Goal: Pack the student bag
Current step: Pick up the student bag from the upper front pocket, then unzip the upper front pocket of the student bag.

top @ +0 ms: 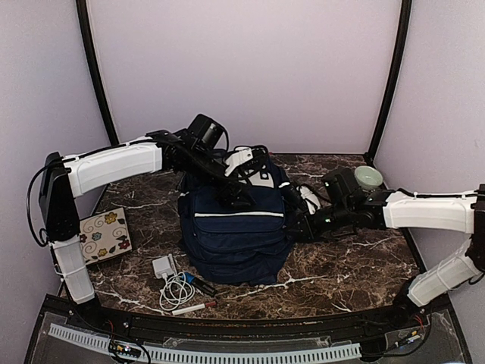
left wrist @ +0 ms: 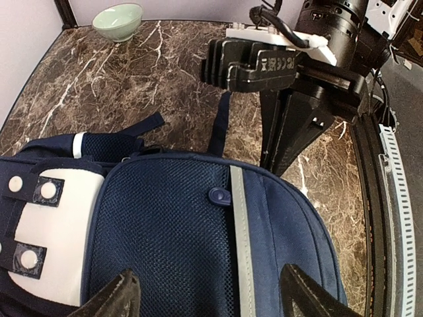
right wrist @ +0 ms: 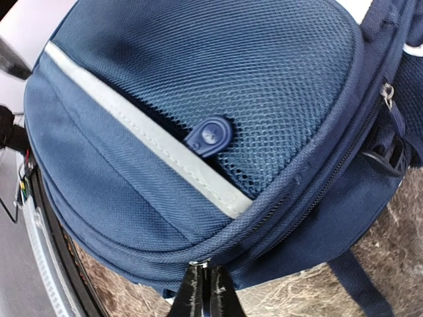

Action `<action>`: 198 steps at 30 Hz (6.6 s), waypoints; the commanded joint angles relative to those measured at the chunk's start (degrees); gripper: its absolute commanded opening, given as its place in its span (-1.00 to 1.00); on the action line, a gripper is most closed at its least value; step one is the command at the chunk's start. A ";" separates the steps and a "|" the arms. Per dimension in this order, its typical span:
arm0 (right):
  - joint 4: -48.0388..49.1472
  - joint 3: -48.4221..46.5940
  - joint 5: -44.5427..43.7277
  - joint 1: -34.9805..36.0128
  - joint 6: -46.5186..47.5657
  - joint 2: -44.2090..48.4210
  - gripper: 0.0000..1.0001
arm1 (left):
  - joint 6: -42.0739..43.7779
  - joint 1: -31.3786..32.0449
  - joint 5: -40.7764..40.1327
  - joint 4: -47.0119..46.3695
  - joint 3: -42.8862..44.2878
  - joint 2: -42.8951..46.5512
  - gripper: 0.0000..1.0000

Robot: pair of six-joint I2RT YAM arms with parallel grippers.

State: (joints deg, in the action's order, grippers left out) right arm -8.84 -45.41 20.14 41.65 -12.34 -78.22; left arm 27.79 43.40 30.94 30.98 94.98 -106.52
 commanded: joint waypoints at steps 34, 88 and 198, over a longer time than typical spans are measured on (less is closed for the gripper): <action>2.84 -2.09 -1.12 14.03 -6.76 0.68 -1.00 | -7.11 1.76 -14.46 -24.38 -43.21 26.74 -0.11; -6.38 -12.17 -7.62 -1.14 -9.53 -3.32 -1.00 | -34.20 -20.99 -2.18 -13.49 -23.63 8.22 -0.38; -3.54 -8.07 -7.09 7.12 -13.93 6.67 -0.23 | -2.49 8.26 -20.17 -26.92 -23.26 15.96 0.57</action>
State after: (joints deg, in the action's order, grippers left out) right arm -7.11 -50.26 18.35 48.45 -26.33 -75.00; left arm 34.57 52.25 12.91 4.78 73.08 -98.28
